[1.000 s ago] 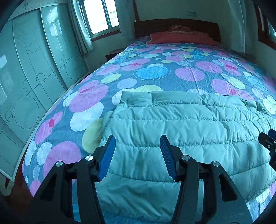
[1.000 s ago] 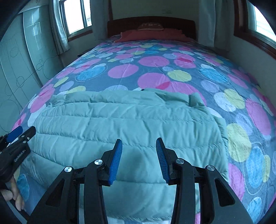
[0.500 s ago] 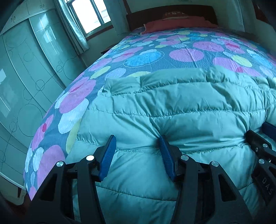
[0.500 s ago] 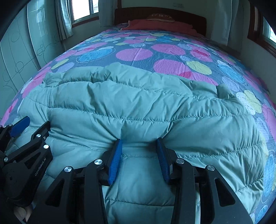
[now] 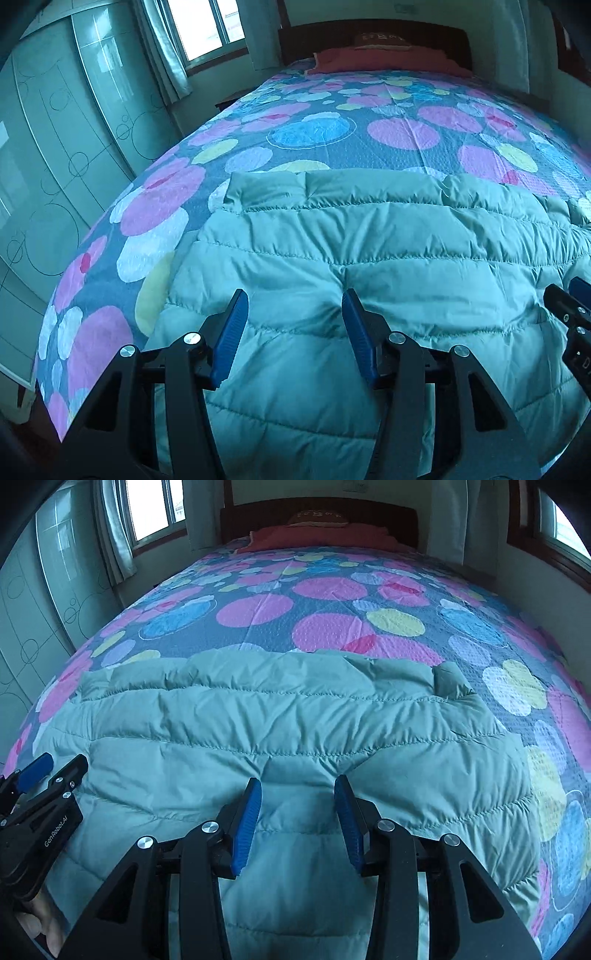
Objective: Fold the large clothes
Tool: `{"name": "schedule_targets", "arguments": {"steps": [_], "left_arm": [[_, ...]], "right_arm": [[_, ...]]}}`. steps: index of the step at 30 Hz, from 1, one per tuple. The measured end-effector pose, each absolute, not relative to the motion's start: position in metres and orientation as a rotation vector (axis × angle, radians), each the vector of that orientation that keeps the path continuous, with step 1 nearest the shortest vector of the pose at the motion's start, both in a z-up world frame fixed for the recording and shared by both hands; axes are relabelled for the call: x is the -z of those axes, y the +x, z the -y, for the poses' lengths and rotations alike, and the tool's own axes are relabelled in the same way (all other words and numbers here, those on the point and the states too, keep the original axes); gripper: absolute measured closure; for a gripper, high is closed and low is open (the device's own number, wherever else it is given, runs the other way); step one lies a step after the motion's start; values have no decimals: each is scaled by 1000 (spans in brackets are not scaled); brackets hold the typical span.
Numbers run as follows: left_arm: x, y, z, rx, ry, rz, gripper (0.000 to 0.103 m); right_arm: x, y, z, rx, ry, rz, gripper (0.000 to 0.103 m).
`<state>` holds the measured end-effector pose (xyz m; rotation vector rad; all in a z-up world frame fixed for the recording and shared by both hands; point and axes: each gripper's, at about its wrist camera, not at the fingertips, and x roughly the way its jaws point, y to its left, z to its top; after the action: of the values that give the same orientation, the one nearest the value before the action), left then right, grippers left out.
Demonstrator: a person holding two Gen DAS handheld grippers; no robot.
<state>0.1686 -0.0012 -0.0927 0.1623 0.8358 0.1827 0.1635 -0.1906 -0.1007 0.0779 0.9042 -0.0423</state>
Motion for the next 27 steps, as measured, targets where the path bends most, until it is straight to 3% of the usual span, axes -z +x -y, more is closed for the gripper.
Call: {"name": "schedule_targets", "arguments": {"steps": [5, 27], "left_arm": [[115, 161, -7, -171, 146, -856, 48], [119, 162, -12, -149, 91, -869, 47]], "right_arm": [[118, 144, 194, 52, 59, -907, 60], [127, 145, 193, 69, 56, -881, 55]]}}
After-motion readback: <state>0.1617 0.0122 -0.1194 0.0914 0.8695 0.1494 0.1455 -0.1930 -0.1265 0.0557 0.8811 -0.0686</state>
